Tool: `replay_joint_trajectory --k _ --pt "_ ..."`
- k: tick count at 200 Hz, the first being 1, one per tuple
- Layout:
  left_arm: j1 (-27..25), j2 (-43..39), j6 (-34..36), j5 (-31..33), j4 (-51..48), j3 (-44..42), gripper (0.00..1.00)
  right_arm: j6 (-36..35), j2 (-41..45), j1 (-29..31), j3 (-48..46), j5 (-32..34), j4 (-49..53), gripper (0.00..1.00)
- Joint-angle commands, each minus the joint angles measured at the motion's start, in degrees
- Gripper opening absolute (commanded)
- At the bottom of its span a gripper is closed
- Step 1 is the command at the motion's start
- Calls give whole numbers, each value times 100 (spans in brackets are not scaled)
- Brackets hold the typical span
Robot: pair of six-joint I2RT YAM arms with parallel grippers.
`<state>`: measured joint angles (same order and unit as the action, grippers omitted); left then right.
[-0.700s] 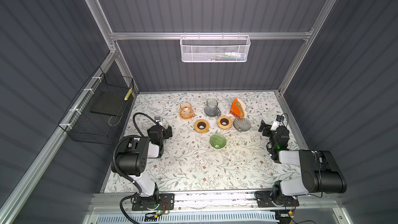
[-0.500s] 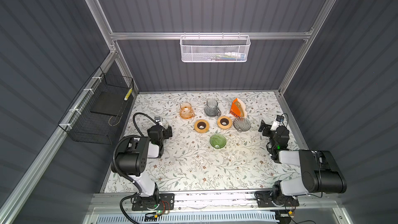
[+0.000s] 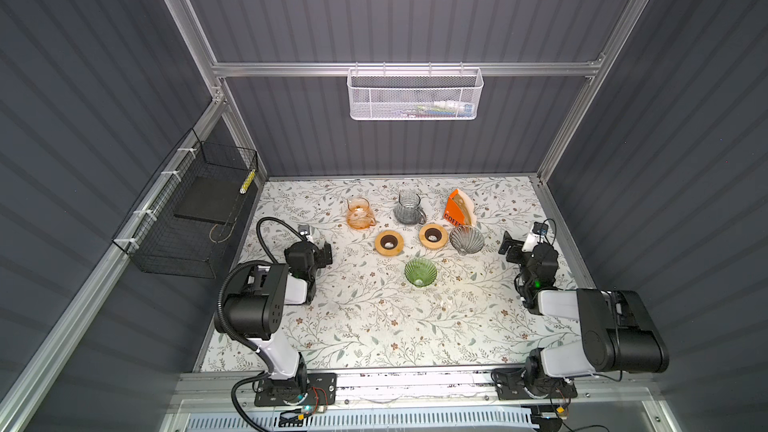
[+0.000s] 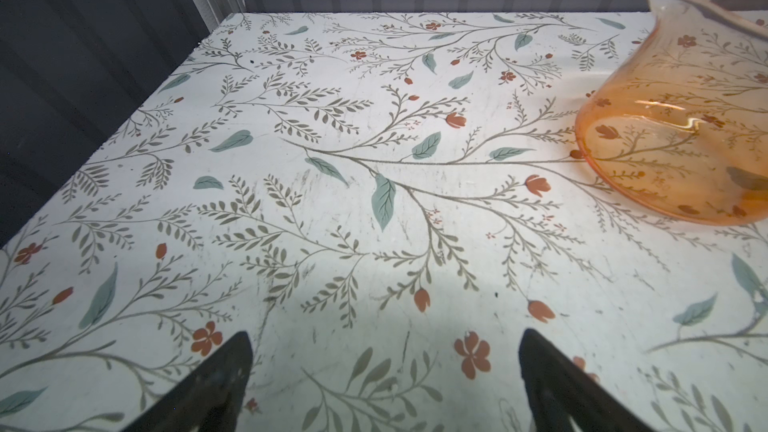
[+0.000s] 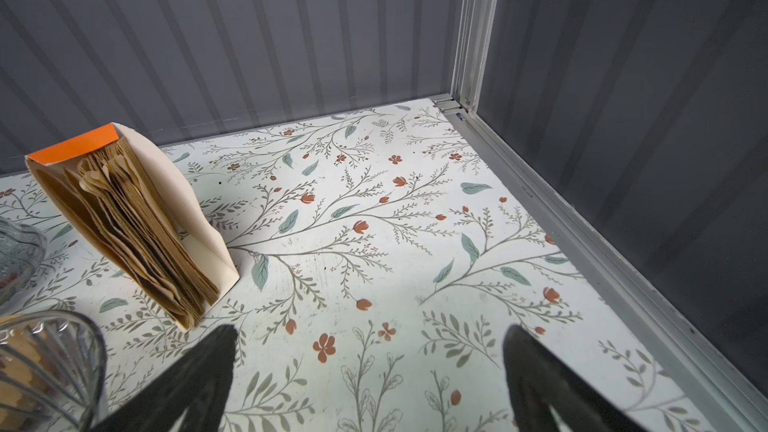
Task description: Place the coffee filter in the dripper
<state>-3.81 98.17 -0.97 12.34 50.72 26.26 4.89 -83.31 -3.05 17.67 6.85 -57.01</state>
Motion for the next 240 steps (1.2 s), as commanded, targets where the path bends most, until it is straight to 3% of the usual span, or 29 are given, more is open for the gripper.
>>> replay_joint_trajectory --k 1,124,142,160,183,203,216,240 --pt "-23 14 121 -38 140 81 100 -33 -21 15 4 -16 -55 99" --pt "-23 24 125 -46 113 89 100 -36 -36 15 34 -12 -21 99" --pt "-23 10 117 -43 131 77 86 -31 -28 15 28 -22 -16 99" --pt "-23 -262 -8 331 -119 117 80 -41 30 30 8 -7 -32 99" --pt "-32 -952 -11 362 -1277 441 67 -91 787 203 372 365 1302 94" --pt "-40 -1481 -423 333 -1805 619 66 174 1407 280 894 554 2790 87" --pt "-60 -1707 -646 12 -2116 779 65 256 1688 379 1044 635 3175 85" --pt "-305 -1886 -950 98 -3057 1376 62 263 2165 647 1355 609 3946 84"
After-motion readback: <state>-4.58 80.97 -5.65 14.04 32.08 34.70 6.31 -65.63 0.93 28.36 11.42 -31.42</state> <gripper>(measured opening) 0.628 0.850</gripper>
